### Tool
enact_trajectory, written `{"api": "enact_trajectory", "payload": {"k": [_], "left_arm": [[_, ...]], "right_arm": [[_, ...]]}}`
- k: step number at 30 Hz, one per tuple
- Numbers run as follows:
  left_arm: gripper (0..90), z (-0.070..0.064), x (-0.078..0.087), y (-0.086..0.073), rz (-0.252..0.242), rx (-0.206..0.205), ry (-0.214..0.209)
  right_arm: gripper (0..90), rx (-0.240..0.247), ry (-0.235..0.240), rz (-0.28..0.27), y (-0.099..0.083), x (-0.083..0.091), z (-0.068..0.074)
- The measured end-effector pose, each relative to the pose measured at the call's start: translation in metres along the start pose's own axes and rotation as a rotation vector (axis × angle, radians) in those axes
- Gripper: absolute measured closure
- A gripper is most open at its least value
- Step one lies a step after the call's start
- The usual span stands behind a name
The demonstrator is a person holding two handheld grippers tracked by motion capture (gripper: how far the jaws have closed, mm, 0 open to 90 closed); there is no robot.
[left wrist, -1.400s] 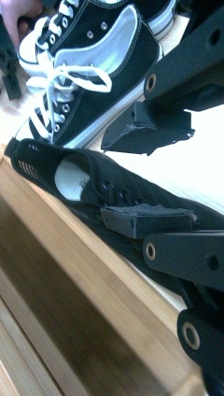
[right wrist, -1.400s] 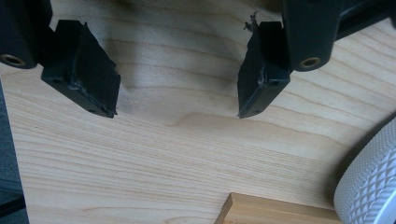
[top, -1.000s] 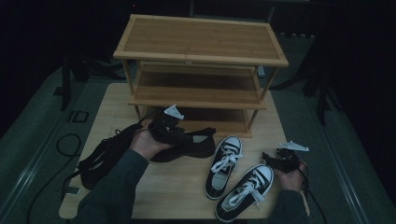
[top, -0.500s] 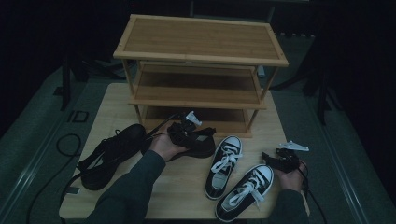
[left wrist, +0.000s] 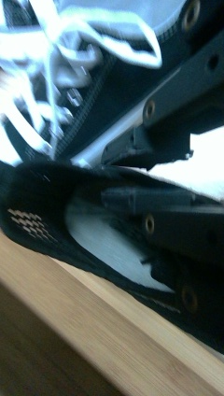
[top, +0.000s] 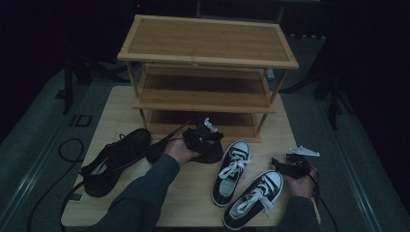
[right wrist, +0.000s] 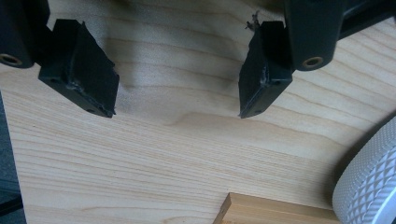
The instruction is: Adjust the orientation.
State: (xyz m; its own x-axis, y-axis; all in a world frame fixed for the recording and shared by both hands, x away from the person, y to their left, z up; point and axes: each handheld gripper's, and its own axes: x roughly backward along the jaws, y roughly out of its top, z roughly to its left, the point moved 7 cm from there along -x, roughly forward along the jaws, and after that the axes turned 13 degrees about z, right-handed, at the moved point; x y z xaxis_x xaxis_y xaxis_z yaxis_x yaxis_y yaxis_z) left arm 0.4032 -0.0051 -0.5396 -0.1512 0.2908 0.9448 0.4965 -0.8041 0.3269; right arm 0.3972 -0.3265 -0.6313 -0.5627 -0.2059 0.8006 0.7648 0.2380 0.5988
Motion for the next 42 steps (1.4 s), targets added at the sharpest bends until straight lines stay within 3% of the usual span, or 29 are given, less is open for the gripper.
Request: {"api": "enact_trajectory", "payload": {"k": [2,10,14,19,23,27,33,39,42], "left_arm": [[87.7,-0.001,0.001,-0.001,-0.002,-0.004,-0.013],[88.1,-0.011,0.014,-0.017,0.004,-0.037,0.001],[88.0,-0.018,0.023,-0.031,-0.021,-0.052,-0.032],[88.0,-0.031,0.030,-0.049,-0.021,-0.096,-0.031],[88.1,-0.038,0.036,-0.067,-0.028,-0.108,-0.083],[87.7,-0.046,0.041,-0.082,-0.015,-0.130,-0.076],[86.5,-0.052,0.046,-0.109,-0.020,-0.119,-0.120],[85.0,-0.055,0.051,-0.139,0.024,-0.119,-0.108],[86.9,-0.053,0.057,-0.147,0.008,-0.087,-0.107]], "right_arm": [[28.4,0.001,0.000,0.000,0.000,0.000,0.000],[28.4,-0.004,0.000,0.000,0.000,0.000,0.000],[28.4,-0.006,0.001,0.002,0.000,0.000,0.001],[28.4,-0.002,0.000,0.002,0.000,0.000,0.000],[28.4,-0.002,0.000,0.002,0.000,0.000,0.000],[28.4,-0.002,0.000,0.003,0.000,0.000,0.000],[28.4,-0.002,0.000,0.002,0.000,0.000,0.000],[28.4,-0.002,0.000,0.002,0.000,0.000,0.000],[28.4,-0.002,0.000,0.002,0.000,0.000,0.000]]}}
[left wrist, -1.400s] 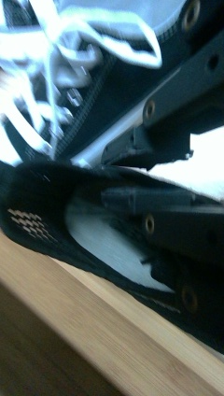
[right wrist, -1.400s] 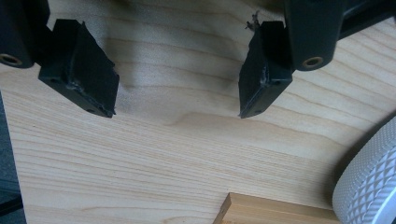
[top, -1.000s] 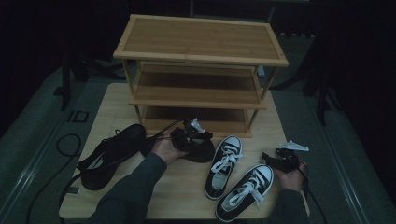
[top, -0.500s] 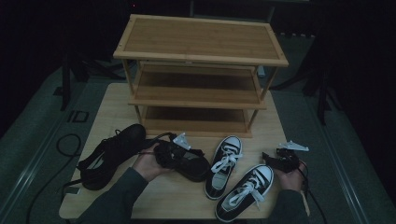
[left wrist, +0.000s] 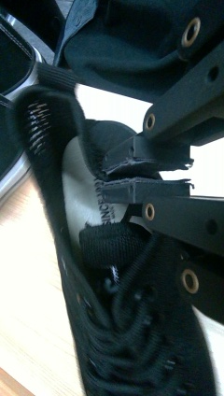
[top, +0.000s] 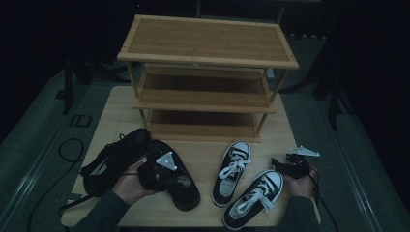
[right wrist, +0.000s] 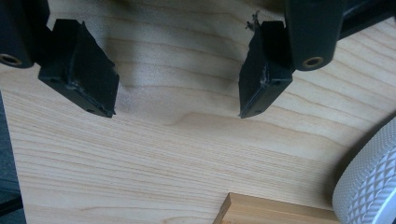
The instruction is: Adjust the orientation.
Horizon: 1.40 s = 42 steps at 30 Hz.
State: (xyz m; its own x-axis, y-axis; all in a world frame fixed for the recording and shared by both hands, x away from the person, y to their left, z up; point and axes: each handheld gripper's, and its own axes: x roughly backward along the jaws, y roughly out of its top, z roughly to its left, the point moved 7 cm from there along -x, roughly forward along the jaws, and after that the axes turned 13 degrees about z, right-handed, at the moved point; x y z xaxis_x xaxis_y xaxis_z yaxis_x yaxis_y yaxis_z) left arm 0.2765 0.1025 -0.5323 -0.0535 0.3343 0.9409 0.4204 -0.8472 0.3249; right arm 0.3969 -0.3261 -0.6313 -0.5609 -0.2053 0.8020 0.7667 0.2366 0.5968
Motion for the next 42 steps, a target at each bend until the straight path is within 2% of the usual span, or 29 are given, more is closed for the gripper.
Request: {"api": "enact_trajectory", "payload": {"k": [1,2,6,8,11,13,16,17,18,21,24,26,28,29,33,34,35,37,42], "left_arm": [[86.9,0.005,0.009,-0.009,-0.018,0.039,0.009],[88.2,0.007,0.012,-0.012,-0.021,0.054,0.019],[85.5,0.009,0.018,-0.018,-0.036,0.083,0.037],[78.5,0.009,0.021,-0.018,-0.057,0.095,0.044],[63.8,0.012,0.027,-0.018,-0.070,0.123,0.096],[58.7,0.013,0.029,-0.018,-0.076,0.132,0.108],[53.5,0.019,0.030,-0.017,-0.078,0.169,0.147],[51.5,0.022,0.030,-0.017,-0.079,0.181,0.184],[46.7,0.023,0.030,-0.017,-0.079,0.193,0.198],[38.0,0.029,0.026,-0.016,-0.058,0.229,0.235],[34.8,0.035,0.019,-0.014,-0.030,0.264,0.243],[35.5,0.039,0.011,-0.013,-0.004,0.290,0.241],[40.2,0.040,0.006,-0.013,0.011,0.297,0.210],[44.4,0.039,0.005,-0.013,0.012,0.301,0.172],[66.6,0.041,0.009,-0.017,0.022,0.321,0.142],[76.9,0.042,0.010,-0.018,0.020,0.323,0.137],[79.4,0.044,0.012,-0.021,0.026,0.340,0.160],[84.9,0.050,0.016,-0.028,0.022,0.359,0.176],[86.6,0.059,0.025,-0.044,0.009,0.382,0.174]], "right_arm": [[28.4,0.000,0.000,0.000,0.000,0.000,0.000],[28.4,0.000,-0.001,0.000,0.000,0.000,0.000],[28.4,0.001,-0.001,0.000,0.000,0.000,0.000],[28.5,0.001,-0.001,0.000,0.000,0.000,0.000],[28.4,0.000,-0.001,0.000,0.000,0.000,0.000],[28.4,0.000,-0.001,0.000,0.000,0.000,0.000],[28.4,0.000,-0.001,0.000,0.000,0.000,0.000],[28.4,0.000,-0.001,0.000,0.000,0.000,0.000],[28.4,0.001,-0.001,0.000,0.000,0.000,0.000],[28.4,0.000,-0.001,0.000,0.000,0.000,0.000],[28.4,0.000,-0.001,0.000,0.000,0.000,0.000],[28.4,0.001,-0.001,0.000,0.000,0.000,0.000],[28.4,0.000,-0.001,0.000,0.000,0.000,0.000],[28.4,0.000,0.000,0.000,0.000,0.000,0.000],[28.4,0.000,0.000,0.000,0.000,0.000,0.000],[28.4,0.000,0.000,0.000,0.000,0.000,0.000],[28.4,0.000,0.000,0.000,0.000,0.000,0.000],[28.4,0.000,0.000,0.000,0.000,0.000,0.000],[28.4,0.000,0.000,0.000,0.000,0.000,0.000]]}}
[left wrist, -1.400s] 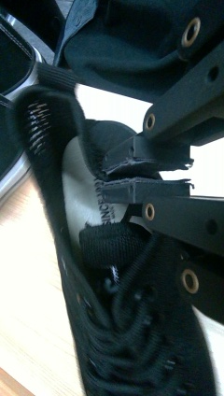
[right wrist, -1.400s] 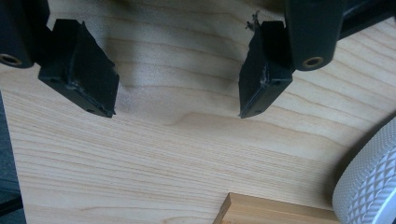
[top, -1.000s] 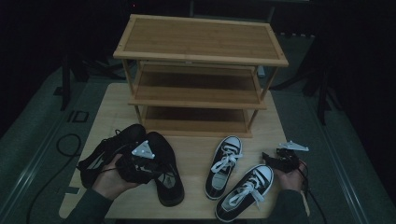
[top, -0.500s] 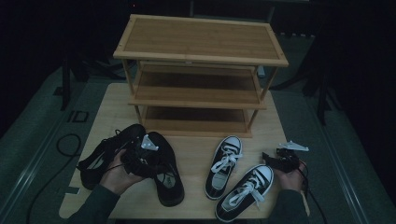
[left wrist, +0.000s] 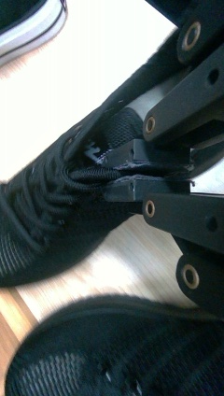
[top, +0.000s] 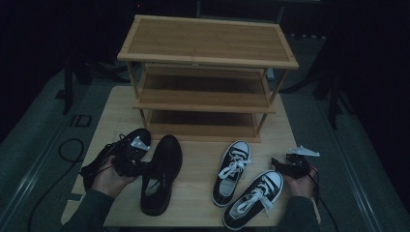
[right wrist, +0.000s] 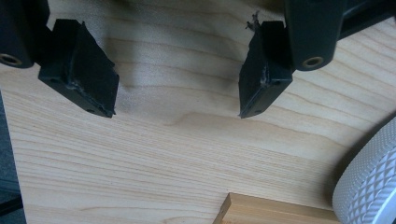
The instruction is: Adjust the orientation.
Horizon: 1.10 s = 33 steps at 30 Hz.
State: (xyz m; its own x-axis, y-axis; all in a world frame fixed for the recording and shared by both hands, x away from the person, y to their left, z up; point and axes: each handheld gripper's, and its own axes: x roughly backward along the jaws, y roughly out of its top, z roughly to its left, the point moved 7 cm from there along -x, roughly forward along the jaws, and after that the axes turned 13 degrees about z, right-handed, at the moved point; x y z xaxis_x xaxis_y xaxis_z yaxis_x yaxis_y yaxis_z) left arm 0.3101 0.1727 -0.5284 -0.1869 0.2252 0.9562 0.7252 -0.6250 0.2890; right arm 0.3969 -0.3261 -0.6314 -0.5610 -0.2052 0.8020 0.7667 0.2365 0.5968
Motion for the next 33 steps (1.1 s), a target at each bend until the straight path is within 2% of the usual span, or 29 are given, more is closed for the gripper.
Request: {"api": "enact_trajectory", "payload": {"k": [8,12,15,23,29,33], "left_arm": [[87.0,0.013,0.006,-0.012,0.012,-0.020,0.013],[87.1,0.021,0.010,-0.022,0.025,-0.004,0.036],[87.1,0.028,0.012,-0.028,0.017,0.019,0.034],[86.9,0.045,0.019,-0.045,0.011,0.064,0.076],[86.8,0.051,0.021,-0.048,0.006,0.071,0.109],[86.5,0.050,0.021,-0.049,0.007,0.053,0.137]], "right_arm": [[28.4,0.000,0.000,0.000,0.000,0.000,0.000],[28.4,0.000,0.000,0.000,0.000,0.000,0.000],[28.4,0.000,0.000,0.000,0.000,0.000,0.000],[28.5,0.000,-0.001,0.000,0.000,0.000,0.000],[28.4,0.000,-0.001,0.000,0.000,0.000,0.000],[28.4,0.000,-0.001,0.000,0.000,0.000,0.000]]}}
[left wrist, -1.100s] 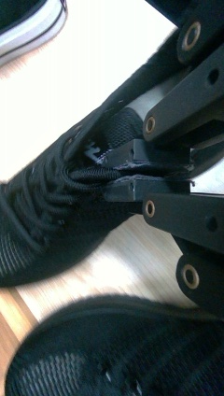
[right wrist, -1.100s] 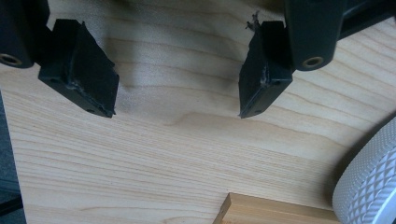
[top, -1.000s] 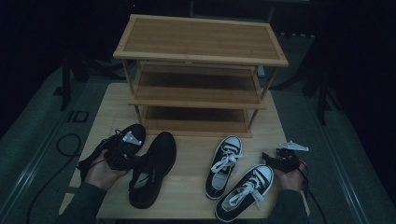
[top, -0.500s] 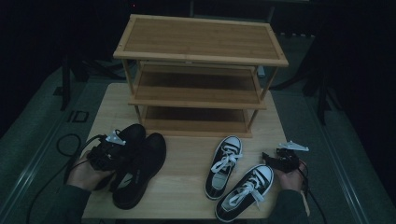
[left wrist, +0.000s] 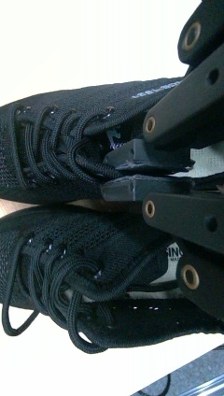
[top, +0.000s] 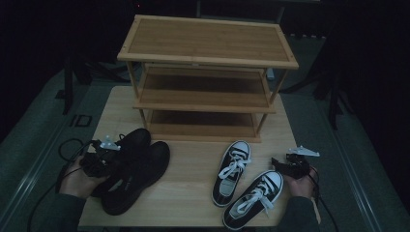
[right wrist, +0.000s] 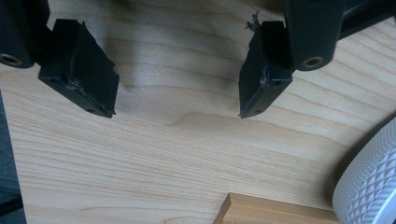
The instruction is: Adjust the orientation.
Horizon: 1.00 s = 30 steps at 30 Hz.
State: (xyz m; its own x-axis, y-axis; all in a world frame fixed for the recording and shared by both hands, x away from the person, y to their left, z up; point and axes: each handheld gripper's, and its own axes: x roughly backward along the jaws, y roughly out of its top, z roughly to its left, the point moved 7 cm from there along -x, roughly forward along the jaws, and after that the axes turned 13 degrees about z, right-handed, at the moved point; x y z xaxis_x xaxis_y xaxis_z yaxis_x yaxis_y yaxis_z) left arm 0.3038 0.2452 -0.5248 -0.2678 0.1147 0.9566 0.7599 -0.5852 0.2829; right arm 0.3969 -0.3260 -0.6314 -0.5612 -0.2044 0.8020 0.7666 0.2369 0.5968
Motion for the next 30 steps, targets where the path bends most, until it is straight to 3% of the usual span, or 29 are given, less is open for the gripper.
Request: {"api": "enact_trajectory", "payload": {"k": [7,13,20,23,30], "left_arm": [[86.6,-0.004,0.002,0.002,0.024,-0.033,0.038],[85.3,-0.005,0.000,-0.001,0.006,-0.025,0.005],[67.2,-0.002,0.001,-0.004,-0.028,0.021,-0.018],[59.6,-0.003,0.005,-0.004,-0.054,0.015,0.000],[36.1,0.004,0.010,-0.006,-0.065,0.054,0.061]], "right_arm": [[28.4,0.000,0.000,0.000,0.000,0.000,0.000],[28.5,0.000,0.000,0.000,0.000,0.000,0.000],[28.4,0.000,0.000,0.000,0.000,0.000,0.000],[28.4,0.000,0.000,0.000,0.000,0.000,0.000],[28.4,-0.001,-0.001,0.000,0.000,0.000,0.000]]}}
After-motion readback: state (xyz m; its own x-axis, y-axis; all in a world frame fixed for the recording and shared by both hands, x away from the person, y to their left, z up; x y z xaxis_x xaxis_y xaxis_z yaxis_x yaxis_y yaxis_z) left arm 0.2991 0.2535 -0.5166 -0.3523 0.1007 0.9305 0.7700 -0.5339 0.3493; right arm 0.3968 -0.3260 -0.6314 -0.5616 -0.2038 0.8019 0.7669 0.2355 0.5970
